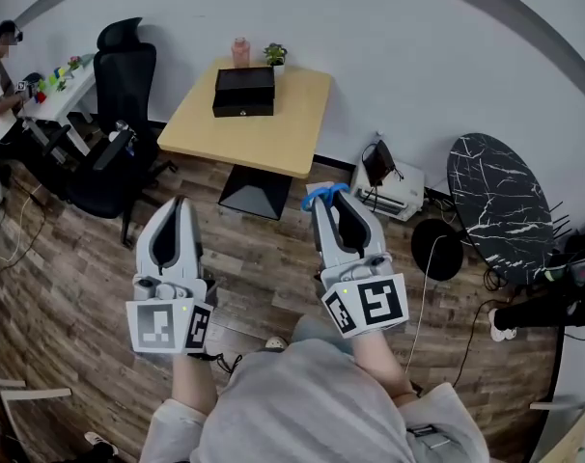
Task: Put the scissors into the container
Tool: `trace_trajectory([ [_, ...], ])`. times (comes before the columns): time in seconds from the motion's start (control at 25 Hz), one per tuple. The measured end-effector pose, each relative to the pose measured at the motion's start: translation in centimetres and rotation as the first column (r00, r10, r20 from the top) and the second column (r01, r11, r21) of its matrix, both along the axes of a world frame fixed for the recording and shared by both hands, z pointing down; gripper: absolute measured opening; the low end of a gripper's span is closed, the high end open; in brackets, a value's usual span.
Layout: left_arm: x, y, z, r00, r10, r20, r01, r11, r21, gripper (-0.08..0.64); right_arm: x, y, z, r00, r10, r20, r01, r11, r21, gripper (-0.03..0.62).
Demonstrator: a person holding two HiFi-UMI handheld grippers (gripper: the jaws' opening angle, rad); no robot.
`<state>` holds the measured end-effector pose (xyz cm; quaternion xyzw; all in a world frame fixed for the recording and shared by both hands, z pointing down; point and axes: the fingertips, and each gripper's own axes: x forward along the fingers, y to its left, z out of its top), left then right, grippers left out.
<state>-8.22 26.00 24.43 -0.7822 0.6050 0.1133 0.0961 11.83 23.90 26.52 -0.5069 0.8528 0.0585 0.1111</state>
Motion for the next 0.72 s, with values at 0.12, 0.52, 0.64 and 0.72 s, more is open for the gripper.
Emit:
trace_trajectory([
  [0.12,-0.3,-1.5,0.4,1.000,0.008,-0.005,-0.008,1.000,-0.009,0.060,-0.1,-1.4,0.5,1.000,0.015,-0.017,-0.016,1.000,-0.013,0.081],
  [0.52,-1.7,-10.1,0.5,1.000,-0.019,0.006,0.019,1.000,-0.014,0.060,-1.0,-11.2,0.3,1.000,0.005,-0.010,-0.006,1.000,-0.011,0.081],
  [0.64,-2.0,-13.6,-0.2,0.999,-0.035,0.008,0.035,0.999,-0.004,0.060,-1.3,-15.1,-0.2,1.000,-0.006,-0.004,0.006,1.000,-0.003,0.081],
  [0.72,-2.2,-14.2,-0.5,0.999,-0.044,0.009,0.044,0.999,0.013,0.060,-1.6,-16.0,-0.5,1.000,-0.016,-0.003,0.016,1.000,0.012,0.081],
])
